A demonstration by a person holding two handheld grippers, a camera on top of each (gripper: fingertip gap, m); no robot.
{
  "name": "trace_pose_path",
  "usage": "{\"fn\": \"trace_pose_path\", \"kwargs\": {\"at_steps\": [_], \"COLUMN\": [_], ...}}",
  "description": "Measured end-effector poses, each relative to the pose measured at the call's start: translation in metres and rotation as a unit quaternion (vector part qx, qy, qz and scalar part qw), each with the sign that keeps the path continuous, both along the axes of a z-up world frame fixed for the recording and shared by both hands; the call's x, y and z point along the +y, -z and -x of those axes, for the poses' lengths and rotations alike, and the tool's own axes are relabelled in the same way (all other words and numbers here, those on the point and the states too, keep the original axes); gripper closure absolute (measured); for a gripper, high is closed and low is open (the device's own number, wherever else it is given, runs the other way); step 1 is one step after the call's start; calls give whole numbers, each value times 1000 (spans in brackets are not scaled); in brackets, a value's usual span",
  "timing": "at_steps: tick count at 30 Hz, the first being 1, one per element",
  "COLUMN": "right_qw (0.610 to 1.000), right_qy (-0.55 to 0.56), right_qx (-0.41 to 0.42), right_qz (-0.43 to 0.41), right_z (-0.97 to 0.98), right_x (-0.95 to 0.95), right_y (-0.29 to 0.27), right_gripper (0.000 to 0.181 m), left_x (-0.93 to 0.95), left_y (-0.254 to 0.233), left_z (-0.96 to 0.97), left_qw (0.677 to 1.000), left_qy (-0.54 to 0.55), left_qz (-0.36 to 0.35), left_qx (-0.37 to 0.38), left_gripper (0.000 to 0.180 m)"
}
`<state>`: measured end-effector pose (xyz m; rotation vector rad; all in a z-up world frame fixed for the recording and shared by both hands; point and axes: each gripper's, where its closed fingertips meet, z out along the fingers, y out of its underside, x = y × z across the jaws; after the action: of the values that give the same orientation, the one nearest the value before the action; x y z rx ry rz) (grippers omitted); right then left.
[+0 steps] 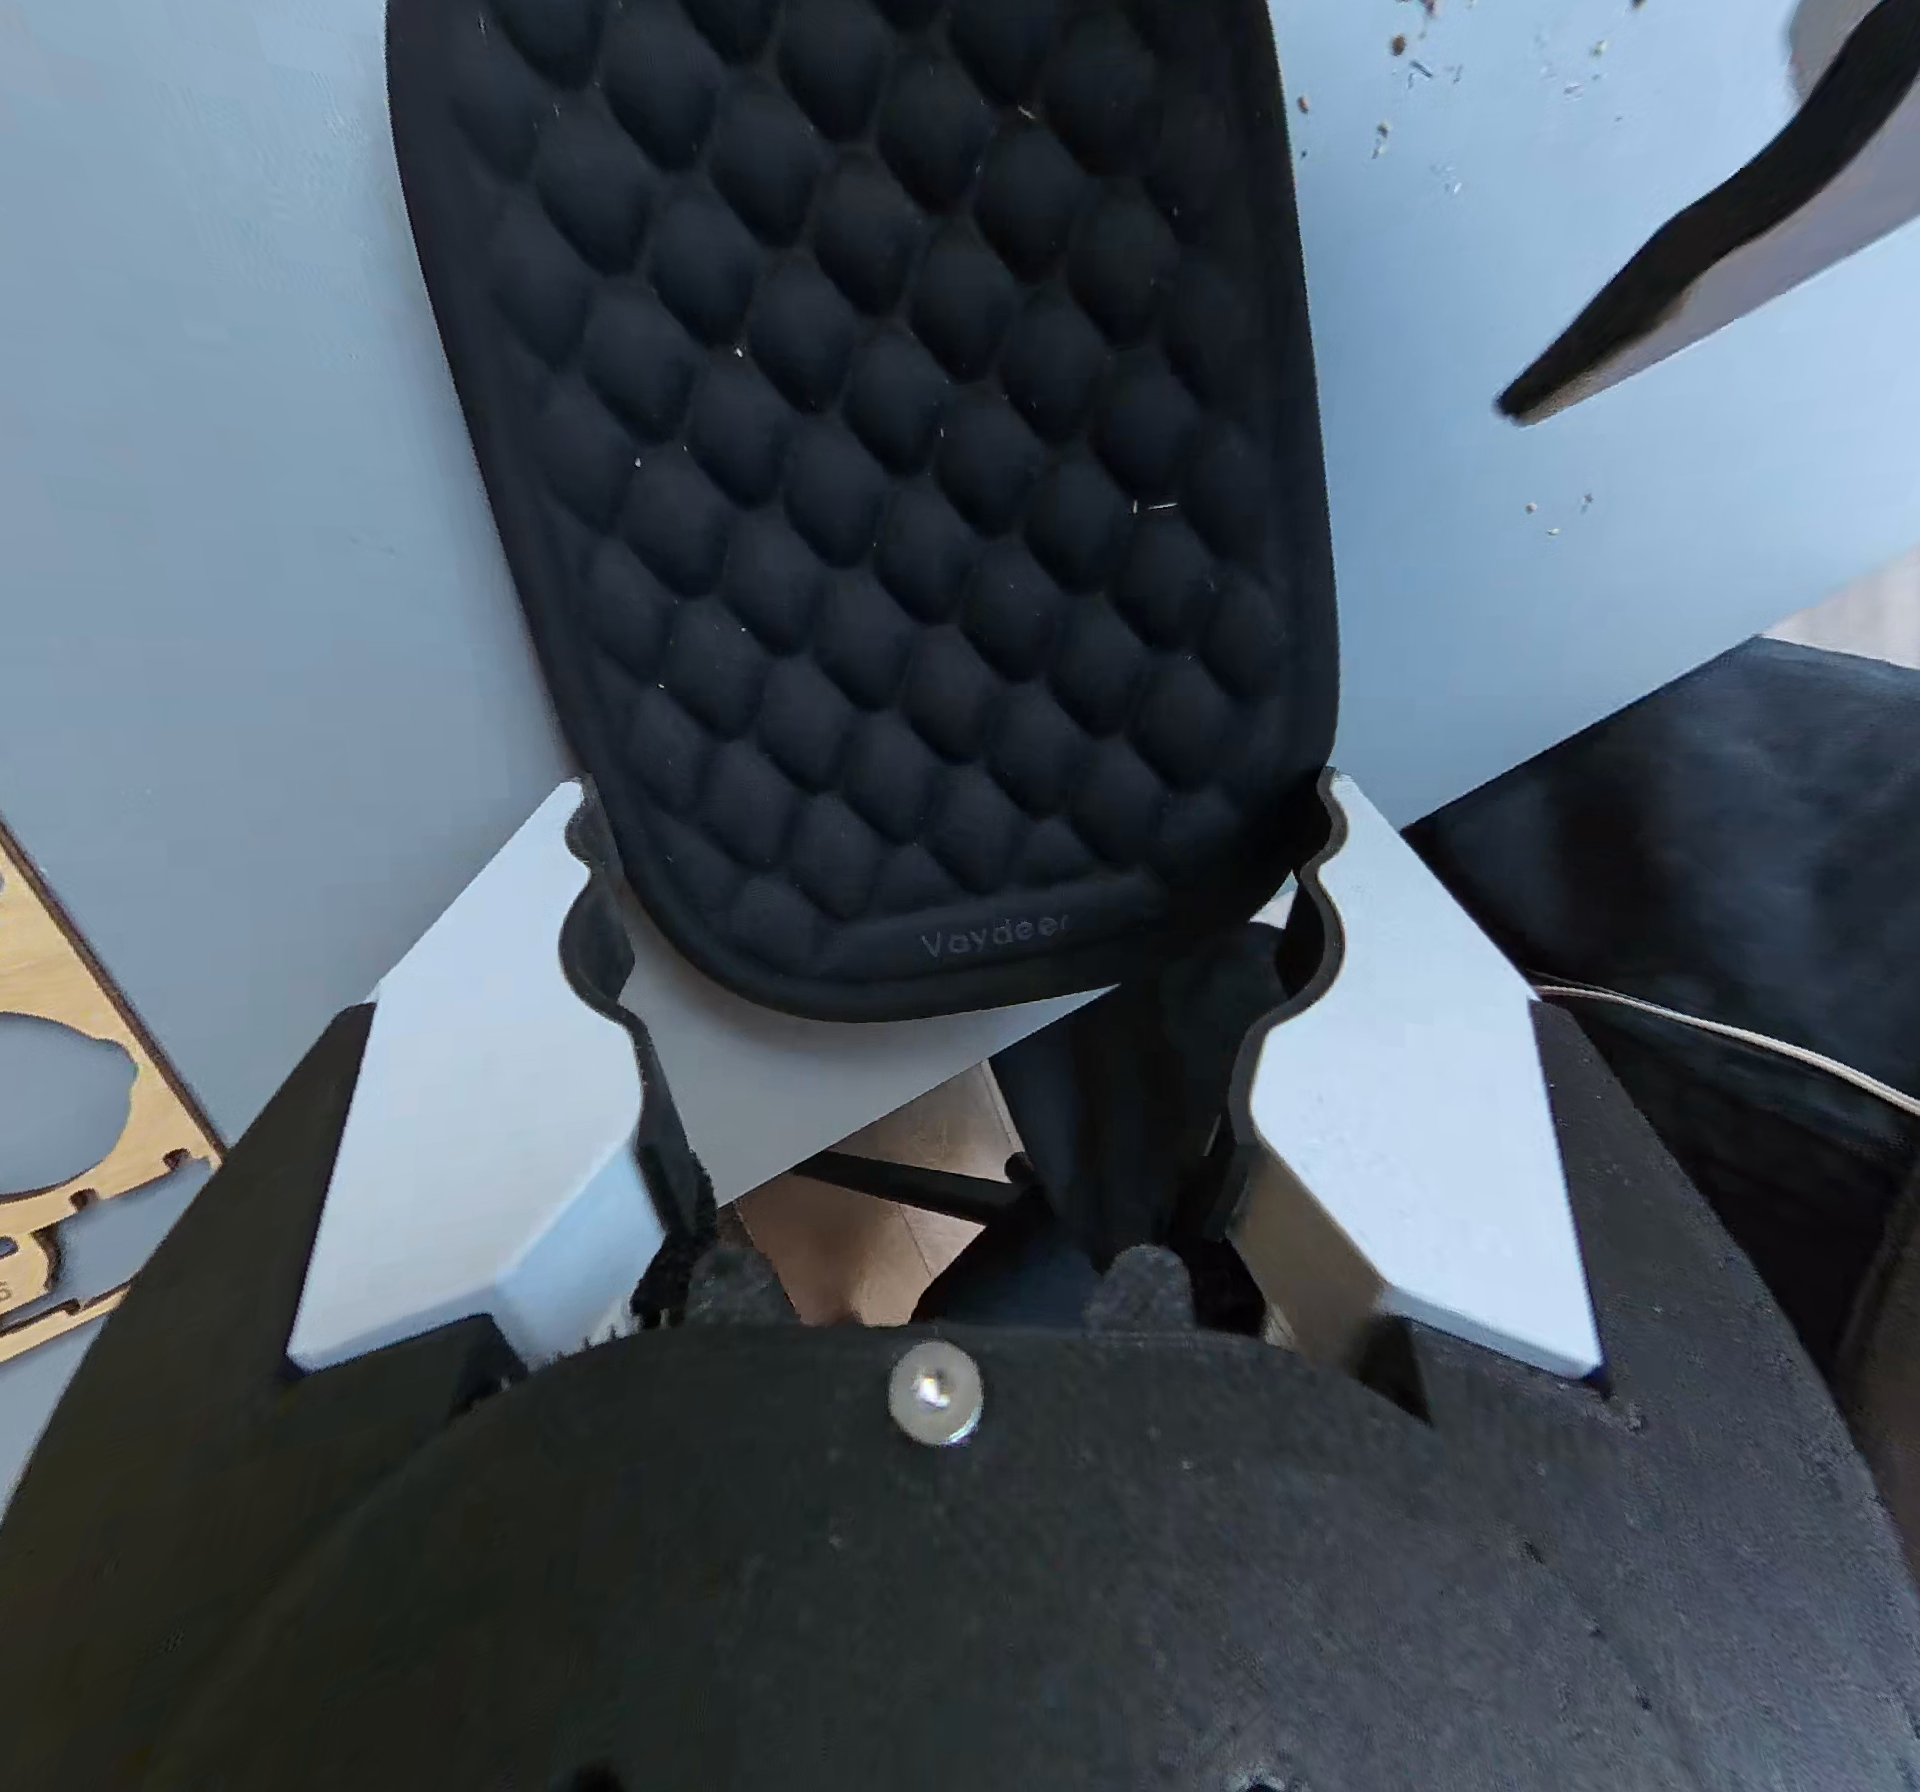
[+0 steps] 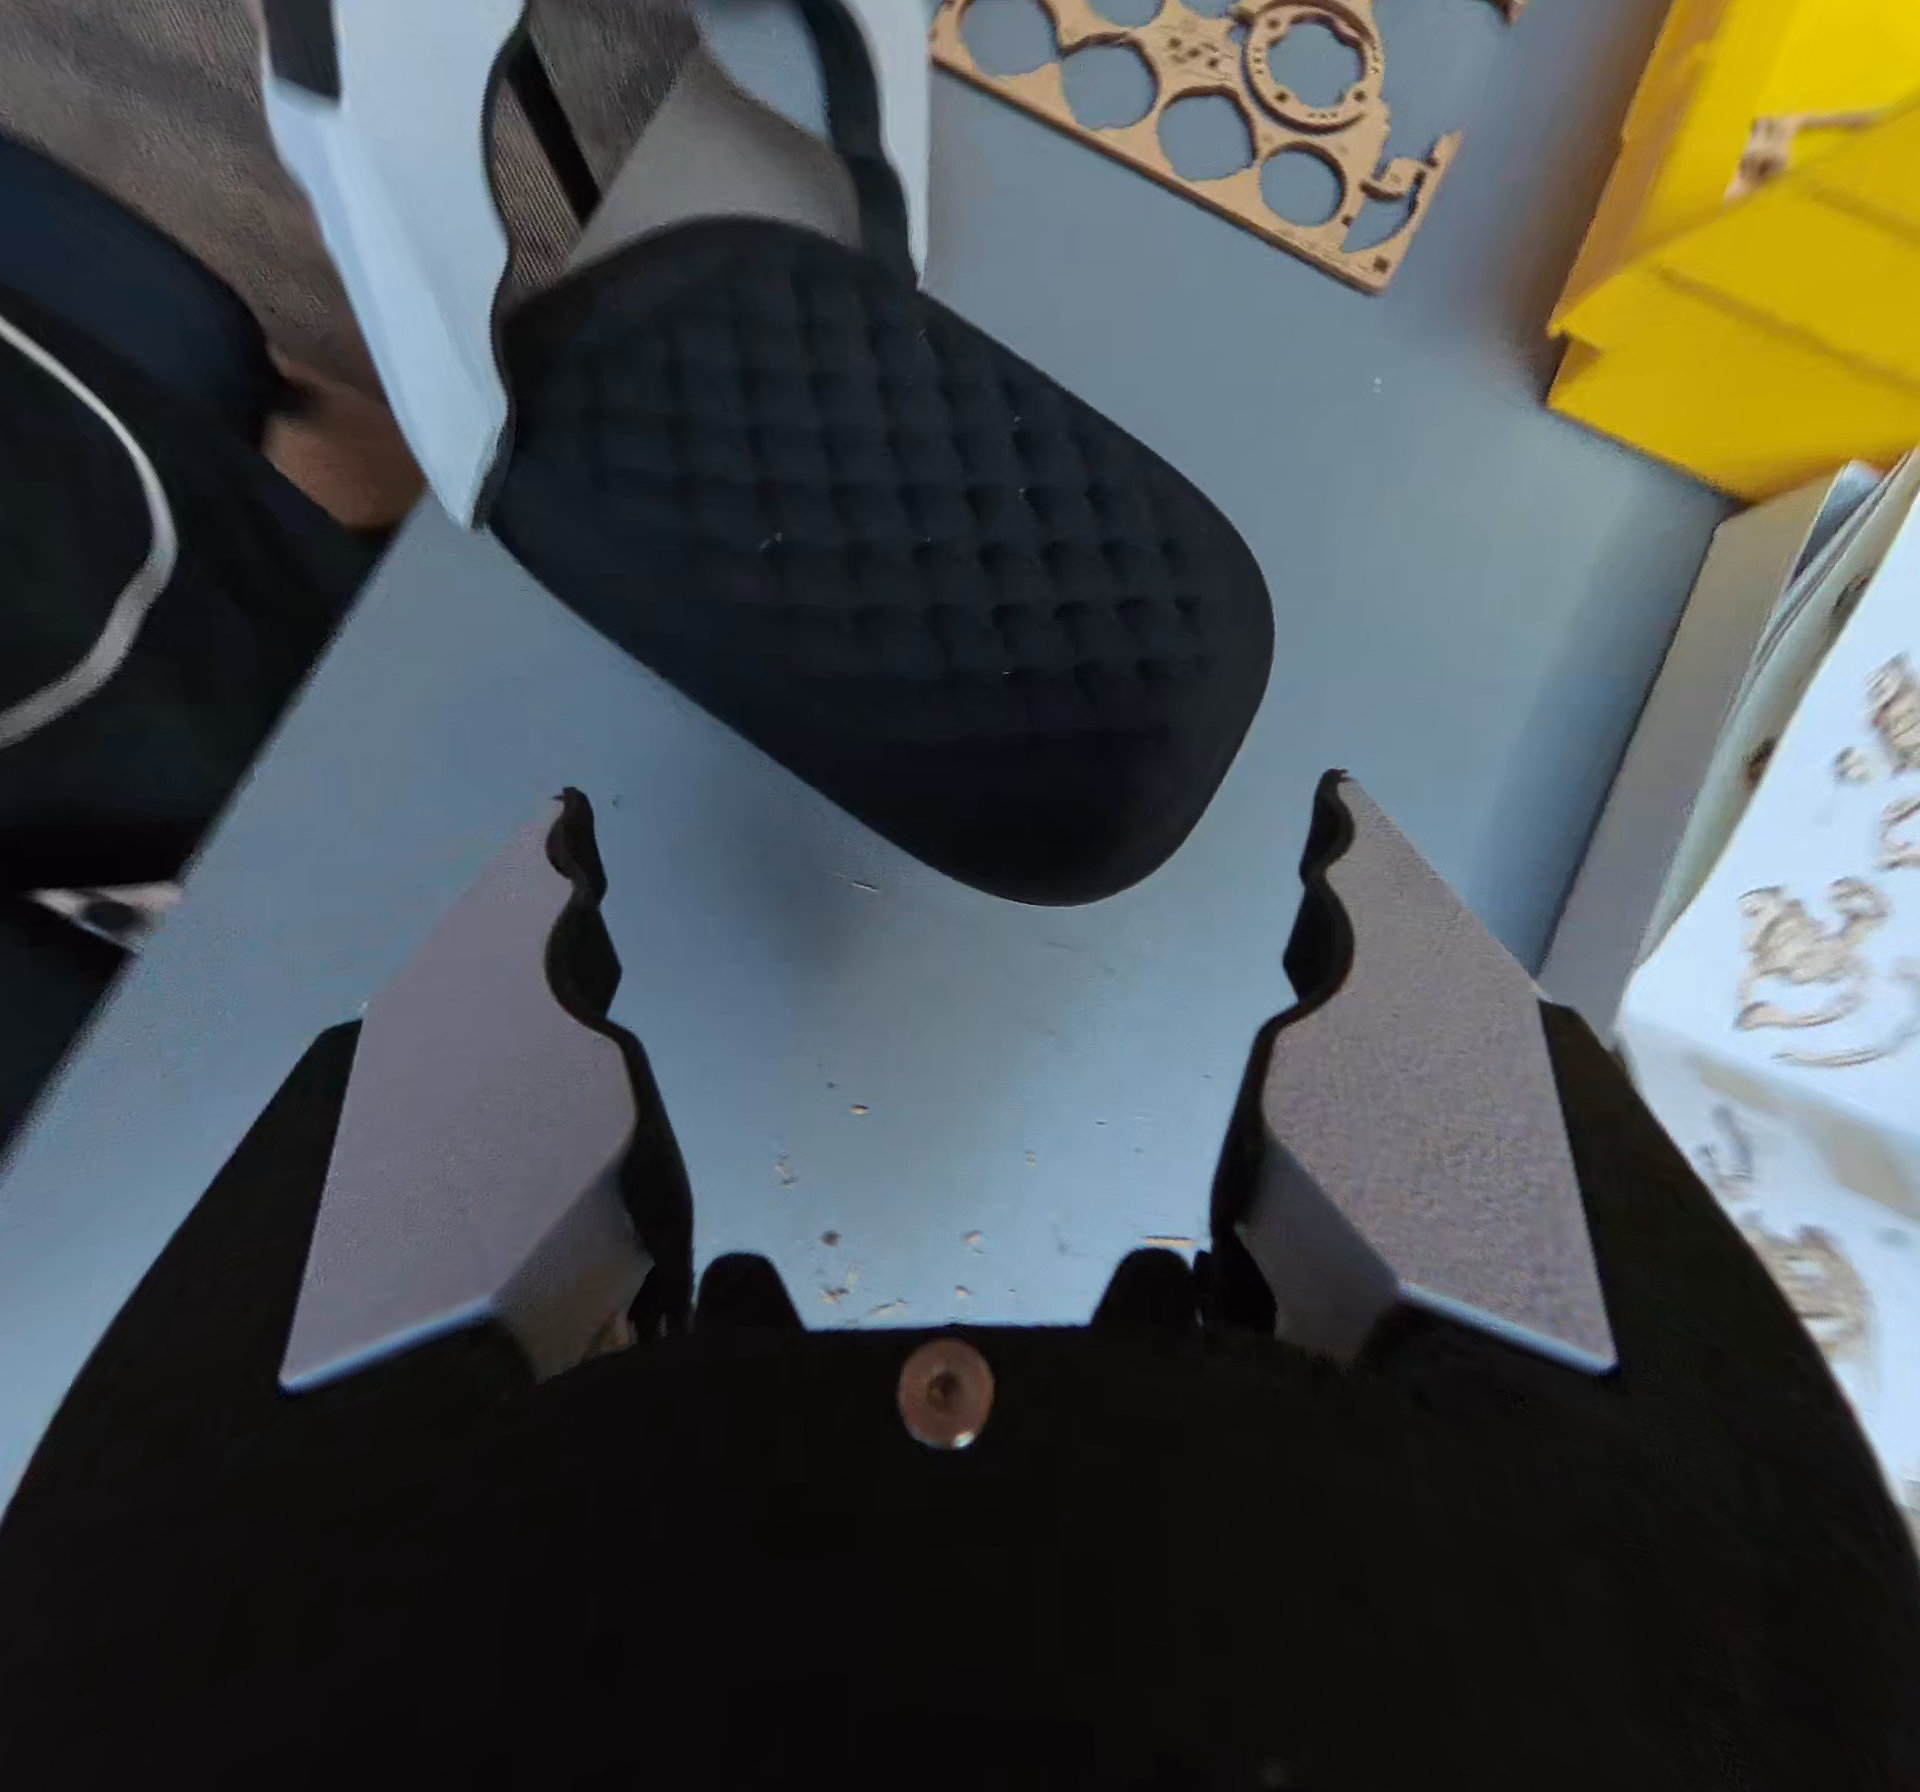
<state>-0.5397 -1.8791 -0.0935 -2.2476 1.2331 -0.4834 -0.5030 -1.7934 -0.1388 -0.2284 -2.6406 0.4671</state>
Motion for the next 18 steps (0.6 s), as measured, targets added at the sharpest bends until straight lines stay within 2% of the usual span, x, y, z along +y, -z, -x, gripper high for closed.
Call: {"fn": "trace_pose_path", "kwargs": {"at_steps": [2, 4, 5, 7, 9, 11, 14, 16, 18], "right_qw": [993, 978, 970, 953, 951, 955, 970, 990, 994], "right_qy": [-54, -83, -90, -98, -97, -84, -59, -10, 70], "right_qx": [-14, -30, -45, -64, -80, -70, -34, 32, 87], "right_qz": [103, 187, 221, 278, 283, 275, 234, 138, 16], "right_z": [-2, -12, -19, -31, -37, -37, -24, 0, 23], "right_x": [3, 2, 0, -6, -4, -5, -9, -7, -10], "right_y": [9, 18, 21, 20, 12, 0, -25, -35, -45], "right_gripper": [52, 65, 76, 121, 141, 150, 160, 166, 167], "left_x": [0, 0, 0, -1, -1, 0, -8, -12, -15], "left_y": [-3, -6, -8, -11, -14, -23, -49, -64, -75], "left_z": [-1, -2, -2, -4, -8, -6, -11, -18, -20], "left_qw": [1000, 999, 998, 996, 994, 987, 975, 970, 965], "left_qy": [1, 2, 2, 2, 0, -15, -43, -53, -48], "left_qz": [-2, -4, -5, -7, -12, -26, 23, 59, 79], "left_qx": [20, 44, 57, 85, 106, 161, 216, 230, 245], "left_gripper": [52, 51, 51, 51, 50, 52, 64, 64, 66]}}
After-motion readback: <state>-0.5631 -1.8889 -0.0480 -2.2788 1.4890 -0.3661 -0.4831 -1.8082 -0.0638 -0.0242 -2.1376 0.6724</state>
